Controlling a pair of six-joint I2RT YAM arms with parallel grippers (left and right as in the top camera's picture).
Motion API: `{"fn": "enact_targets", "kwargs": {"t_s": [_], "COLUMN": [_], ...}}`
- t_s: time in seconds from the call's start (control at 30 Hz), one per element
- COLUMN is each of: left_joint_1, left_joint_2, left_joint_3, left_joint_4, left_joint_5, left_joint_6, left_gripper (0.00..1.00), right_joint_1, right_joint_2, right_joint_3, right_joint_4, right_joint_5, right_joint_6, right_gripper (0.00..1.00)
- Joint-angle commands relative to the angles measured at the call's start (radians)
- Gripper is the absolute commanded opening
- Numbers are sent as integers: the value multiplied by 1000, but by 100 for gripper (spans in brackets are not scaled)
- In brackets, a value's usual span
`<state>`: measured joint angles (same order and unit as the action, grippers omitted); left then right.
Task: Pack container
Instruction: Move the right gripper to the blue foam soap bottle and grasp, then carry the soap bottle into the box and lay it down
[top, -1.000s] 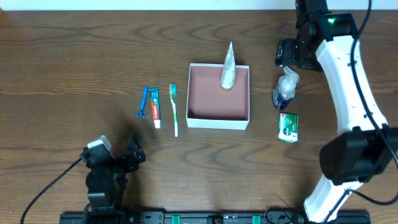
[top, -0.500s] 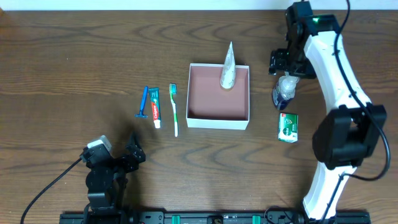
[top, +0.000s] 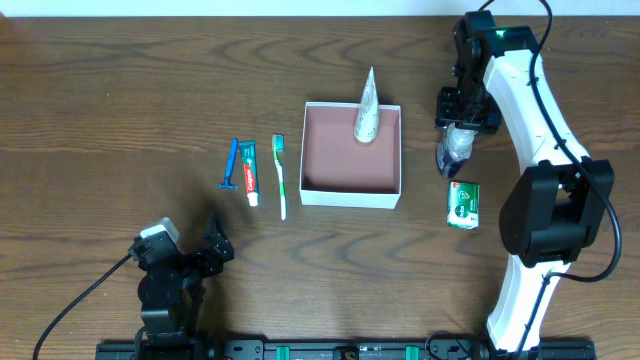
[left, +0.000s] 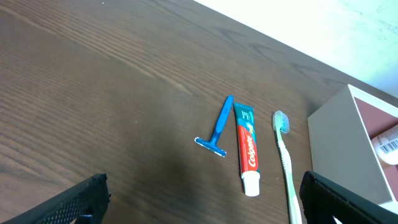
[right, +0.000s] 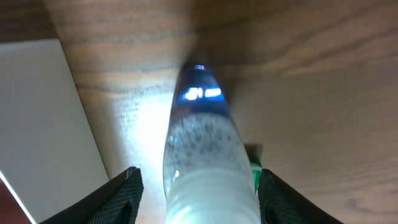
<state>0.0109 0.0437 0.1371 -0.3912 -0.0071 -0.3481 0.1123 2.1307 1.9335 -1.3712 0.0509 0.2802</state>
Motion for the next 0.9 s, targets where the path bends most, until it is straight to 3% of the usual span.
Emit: {"fn": "enact_targets", "kwargs": {"t_s": [0.0, 0.2, 0.3, 0.6, 0.7, 0.87], "left_joint_1": [-4, -4, -4, -4, -4, -4], "left_joint_2": [-7, -7, -7, -7, -7, -7], "left_joint_3": [-20, -20, -20, -20, -20, -20], "left_joint_4": [-3, -3, -3, -3, -3, -3], "left_joint_5": [-2, -2, -2, -2, -2, -2], "left_joint_6": [-9, -9, -9, -9, -9, -9], "left_gripper": [98, 98, 98, 98, 98, 98], "right_joint_1": [-14, -29, -29, -29, -29, -25], "right_joint_2": [-3, -3, -3, -6, -18, -103], "right_joint_3": [-10, -10, -10, -10, -10, -9], "right_joint_4": [-21, -34, -33, -37, -36, -37], "right_joint_5": [2, 5, 4, 4, 4, 4], "right_joint_6": [-5, -5, -5, -5, -5, -4], "right_gripper": [61, 59, 50, 36, 27, 24]}}
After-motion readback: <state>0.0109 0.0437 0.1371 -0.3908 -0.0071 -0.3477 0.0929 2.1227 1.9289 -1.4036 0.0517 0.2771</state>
